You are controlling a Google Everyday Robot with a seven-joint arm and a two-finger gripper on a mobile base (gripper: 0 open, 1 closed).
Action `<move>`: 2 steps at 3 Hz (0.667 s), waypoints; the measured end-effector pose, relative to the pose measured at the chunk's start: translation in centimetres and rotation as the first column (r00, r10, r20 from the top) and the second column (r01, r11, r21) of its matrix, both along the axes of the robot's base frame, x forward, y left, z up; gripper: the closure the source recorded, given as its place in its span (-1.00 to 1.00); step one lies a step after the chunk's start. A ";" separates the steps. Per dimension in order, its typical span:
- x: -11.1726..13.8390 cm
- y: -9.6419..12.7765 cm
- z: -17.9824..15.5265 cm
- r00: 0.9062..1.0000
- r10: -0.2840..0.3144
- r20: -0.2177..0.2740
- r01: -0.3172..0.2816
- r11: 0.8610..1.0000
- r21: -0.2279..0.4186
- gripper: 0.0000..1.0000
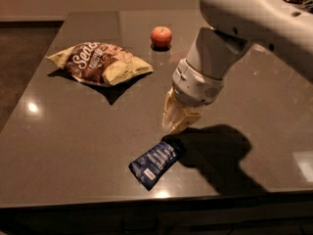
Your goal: Move rxbar blueberry near brown chip bag
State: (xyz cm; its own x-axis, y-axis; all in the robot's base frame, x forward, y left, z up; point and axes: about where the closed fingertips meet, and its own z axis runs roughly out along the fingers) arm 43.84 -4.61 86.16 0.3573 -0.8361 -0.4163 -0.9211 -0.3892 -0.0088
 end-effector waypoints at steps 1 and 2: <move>1.4 0.1 0.5 0.998 -0.053 0.019 0.054 0.998 -0.012 1.00; 4.1 1.0 1.6 0.992 -0.109 0.058 0.111 0.993 -0.034 1.00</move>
Offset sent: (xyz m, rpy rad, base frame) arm 0.0777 0.0212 0.0327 -0.0763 -0.0988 -0.1858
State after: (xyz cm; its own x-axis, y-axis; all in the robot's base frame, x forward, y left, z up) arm 47.90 -3.66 87.80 0.2839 -0.8862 -0.3662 -0.9569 -0.2862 -0.0492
